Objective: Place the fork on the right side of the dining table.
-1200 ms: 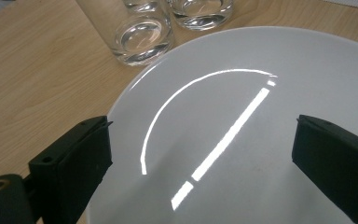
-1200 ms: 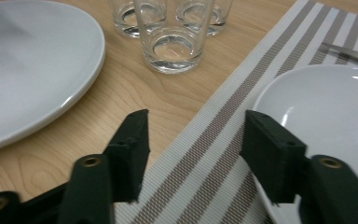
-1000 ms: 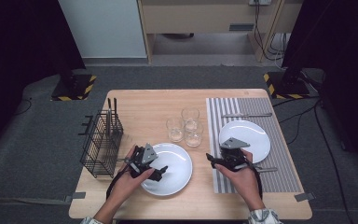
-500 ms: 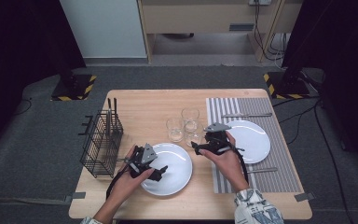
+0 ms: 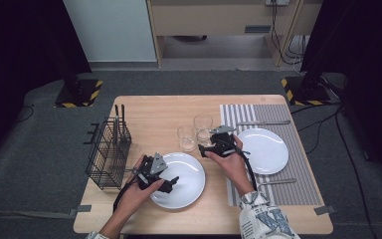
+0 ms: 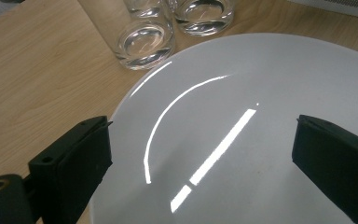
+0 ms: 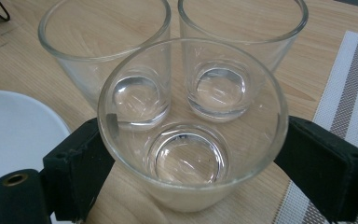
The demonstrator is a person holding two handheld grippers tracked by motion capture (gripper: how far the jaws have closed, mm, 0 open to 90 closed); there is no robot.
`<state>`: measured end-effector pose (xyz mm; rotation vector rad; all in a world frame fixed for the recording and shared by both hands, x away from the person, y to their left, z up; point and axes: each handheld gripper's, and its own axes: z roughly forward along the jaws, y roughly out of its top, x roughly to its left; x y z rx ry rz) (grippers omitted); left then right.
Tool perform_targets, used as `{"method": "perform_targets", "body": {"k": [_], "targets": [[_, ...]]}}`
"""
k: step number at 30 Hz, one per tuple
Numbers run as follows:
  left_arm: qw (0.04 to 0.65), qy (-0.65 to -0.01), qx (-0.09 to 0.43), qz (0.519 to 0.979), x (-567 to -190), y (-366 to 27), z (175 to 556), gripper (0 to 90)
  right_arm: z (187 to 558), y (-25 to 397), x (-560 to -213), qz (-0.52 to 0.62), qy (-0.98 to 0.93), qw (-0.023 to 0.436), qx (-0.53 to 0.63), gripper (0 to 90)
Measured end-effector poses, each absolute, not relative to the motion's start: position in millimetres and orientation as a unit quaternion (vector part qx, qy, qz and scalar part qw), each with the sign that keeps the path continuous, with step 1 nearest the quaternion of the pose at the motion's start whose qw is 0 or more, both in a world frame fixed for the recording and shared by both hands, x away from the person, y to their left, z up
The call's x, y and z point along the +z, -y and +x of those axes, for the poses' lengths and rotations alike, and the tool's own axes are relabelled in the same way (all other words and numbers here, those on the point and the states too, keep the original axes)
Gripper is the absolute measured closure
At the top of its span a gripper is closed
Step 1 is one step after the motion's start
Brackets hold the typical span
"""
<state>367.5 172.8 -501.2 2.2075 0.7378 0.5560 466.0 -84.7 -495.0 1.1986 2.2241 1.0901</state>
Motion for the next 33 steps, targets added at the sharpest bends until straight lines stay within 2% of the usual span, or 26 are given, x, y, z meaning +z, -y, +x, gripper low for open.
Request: {"method": "perform_targets", "body": {"k": [13,21,33], "targets": [[0.367,-0.287,0.216,0.858,-500.4,-173.4,367.5,4.0,470.8,72.2,-502.9,0.430,-0.788,0.213,0.387,18.9],[0.369,-0.288,0.217,0.857,-499.8,-173.9,367.6,3.9,467.8,72.7,-499.4,0.437,-0.789,0.216,0.374,19.8],[0.367,-0.288,0.218,0.857,-499.8,-174.4,367.8,4.0,456.5,83.8,-474.4,0.430,-0.781,0.222,0.396,19.9]]}}
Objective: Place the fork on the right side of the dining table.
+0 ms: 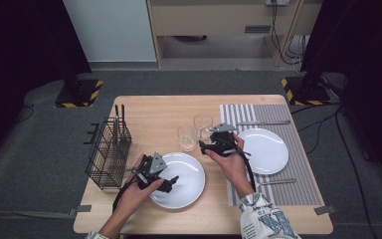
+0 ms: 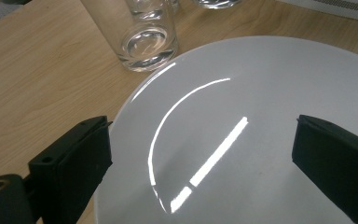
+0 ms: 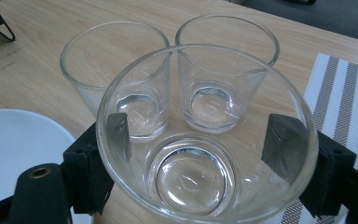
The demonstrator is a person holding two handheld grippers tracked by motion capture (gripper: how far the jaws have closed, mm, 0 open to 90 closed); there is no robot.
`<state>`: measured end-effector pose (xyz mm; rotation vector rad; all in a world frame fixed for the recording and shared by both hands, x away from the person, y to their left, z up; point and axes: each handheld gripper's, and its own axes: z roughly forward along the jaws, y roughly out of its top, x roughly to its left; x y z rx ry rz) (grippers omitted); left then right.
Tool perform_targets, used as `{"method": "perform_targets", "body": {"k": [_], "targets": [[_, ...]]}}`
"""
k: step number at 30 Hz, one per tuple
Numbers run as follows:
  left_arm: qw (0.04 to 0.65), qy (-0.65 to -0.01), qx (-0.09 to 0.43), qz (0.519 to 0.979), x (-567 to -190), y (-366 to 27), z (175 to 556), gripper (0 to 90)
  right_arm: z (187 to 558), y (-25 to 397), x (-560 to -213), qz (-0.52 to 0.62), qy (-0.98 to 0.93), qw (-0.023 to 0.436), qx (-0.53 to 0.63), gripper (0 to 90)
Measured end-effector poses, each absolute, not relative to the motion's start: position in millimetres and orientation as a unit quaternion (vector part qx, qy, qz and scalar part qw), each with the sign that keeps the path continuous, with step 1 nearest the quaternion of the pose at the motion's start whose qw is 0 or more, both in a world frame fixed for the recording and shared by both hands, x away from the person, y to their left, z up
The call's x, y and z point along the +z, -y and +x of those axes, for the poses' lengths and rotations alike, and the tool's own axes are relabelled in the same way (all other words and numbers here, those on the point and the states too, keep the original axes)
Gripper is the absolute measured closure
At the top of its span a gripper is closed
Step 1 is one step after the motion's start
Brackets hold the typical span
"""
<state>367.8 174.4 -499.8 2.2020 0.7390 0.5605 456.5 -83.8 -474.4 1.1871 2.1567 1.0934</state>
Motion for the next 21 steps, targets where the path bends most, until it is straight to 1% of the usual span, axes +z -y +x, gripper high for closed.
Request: {"method": "perform_targets", "body": {"k": [14,21], "targets": [[0.367,-0.288,0.218,0.857,-499.7,-174.3,367.7,3.9,456.1,101.3,-464.5,0.438,-0.774,0.222,0.401,19.9],[0.366,-0.288,0.218,0.857,-500.1,-174.2,367.8,4.0,456.1,103.4,-462.8,0.440,-0.772,0.220,0.402,19.9]]}}
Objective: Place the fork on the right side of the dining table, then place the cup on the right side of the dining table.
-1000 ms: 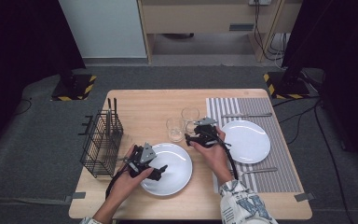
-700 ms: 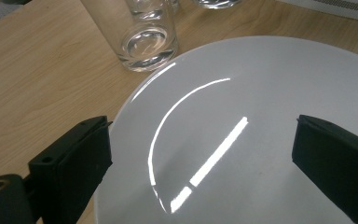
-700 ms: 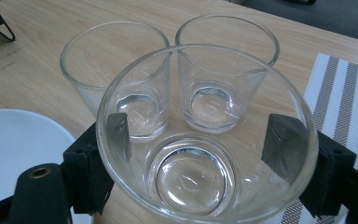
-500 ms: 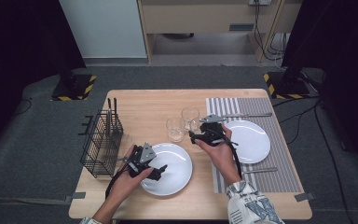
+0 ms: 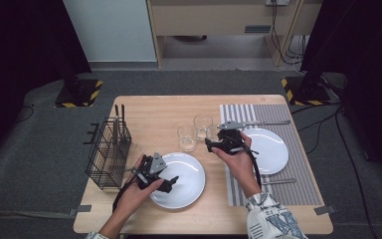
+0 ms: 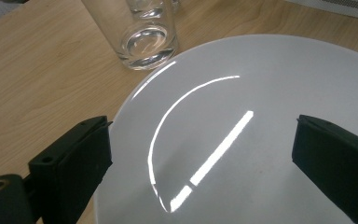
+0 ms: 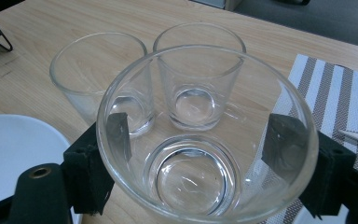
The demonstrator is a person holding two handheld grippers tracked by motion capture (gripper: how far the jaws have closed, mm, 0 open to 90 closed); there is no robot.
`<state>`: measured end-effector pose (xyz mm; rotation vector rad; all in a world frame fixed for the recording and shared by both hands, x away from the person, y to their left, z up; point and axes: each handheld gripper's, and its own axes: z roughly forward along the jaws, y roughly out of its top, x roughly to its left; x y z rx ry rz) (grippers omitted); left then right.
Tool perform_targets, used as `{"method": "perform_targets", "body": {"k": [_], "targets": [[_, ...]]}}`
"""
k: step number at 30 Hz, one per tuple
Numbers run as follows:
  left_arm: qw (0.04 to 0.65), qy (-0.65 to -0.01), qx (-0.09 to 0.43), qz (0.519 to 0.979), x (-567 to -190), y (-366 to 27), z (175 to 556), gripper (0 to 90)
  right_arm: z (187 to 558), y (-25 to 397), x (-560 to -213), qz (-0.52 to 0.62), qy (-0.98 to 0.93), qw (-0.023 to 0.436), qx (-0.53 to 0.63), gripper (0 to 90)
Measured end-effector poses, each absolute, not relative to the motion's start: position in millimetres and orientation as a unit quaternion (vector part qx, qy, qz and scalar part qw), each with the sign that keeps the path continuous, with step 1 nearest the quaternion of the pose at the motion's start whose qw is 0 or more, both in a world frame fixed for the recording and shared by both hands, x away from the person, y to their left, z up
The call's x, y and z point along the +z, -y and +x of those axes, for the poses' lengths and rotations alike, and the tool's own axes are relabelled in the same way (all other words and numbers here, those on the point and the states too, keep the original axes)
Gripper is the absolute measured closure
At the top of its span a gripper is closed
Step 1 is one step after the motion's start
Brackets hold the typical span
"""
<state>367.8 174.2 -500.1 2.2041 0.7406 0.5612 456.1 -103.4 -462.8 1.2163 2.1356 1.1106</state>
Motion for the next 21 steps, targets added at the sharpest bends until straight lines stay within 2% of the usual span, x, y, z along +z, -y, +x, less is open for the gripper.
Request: {"method": "perform_targets", "body": {"k": [21], "targets": [[0.368,-0.290,0.220,0.856,-499.3,-174.6,367.4,4.0,461.6,114.0,-452.3,0.444,-0.769,0.216,0.405,19.9]]}}
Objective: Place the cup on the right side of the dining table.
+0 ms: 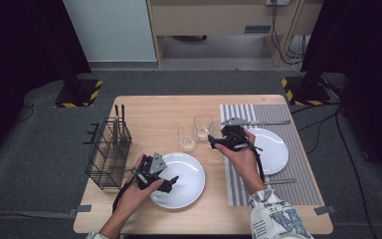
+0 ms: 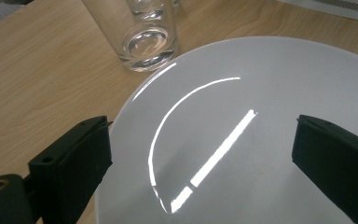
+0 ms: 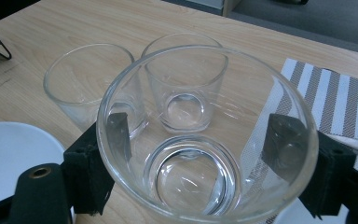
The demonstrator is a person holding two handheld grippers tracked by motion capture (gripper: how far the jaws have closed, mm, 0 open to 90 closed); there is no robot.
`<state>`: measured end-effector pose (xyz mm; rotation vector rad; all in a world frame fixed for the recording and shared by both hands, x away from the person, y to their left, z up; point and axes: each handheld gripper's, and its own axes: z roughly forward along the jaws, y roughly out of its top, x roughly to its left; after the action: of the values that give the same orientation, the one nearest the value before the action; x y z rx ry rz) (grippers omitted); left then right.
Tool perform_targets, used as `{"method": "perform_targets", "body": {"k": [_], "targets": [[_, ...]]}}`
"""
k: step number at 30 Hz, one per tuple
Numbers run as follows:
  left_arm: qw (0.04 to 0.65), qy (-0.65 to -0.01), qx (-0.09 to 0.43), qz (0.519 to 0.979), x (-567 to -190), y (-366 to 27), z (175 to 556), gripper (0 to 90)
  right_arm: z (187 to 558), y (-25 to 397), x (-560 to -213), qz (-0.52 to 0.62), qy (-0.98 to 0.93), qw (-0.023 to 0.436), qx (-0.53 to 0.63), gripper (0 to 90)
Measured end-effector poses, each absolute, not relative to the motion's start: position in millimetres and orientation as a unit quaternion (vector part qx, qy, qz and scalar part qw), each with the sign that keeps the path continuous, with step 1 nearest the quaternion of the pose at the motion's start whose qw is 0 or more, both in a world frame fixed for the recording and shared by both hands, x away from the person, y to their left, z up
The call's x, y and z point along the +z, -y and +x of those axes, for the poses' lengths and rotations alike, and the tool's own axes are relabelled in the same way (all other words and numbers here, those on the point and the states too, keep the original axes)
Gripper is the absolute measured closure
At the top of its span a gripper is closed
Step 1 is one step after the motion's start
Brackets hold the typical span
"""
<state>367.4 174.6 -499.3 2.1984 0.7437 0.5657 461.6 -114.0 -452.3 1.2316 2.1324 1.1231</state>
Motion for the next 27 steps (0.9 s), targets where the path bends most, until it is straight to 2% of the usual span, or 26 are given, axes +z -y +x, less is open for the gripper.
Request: {"method": "perform_targets", "body": {"k": [27], "targets": [[0.383,-0.299,0.214,0.848,-502.3,-177.6,368.5,3.9,478.6,127.7,-438.2,0.461,-0.757,0.223,0.405,19.9]]}}
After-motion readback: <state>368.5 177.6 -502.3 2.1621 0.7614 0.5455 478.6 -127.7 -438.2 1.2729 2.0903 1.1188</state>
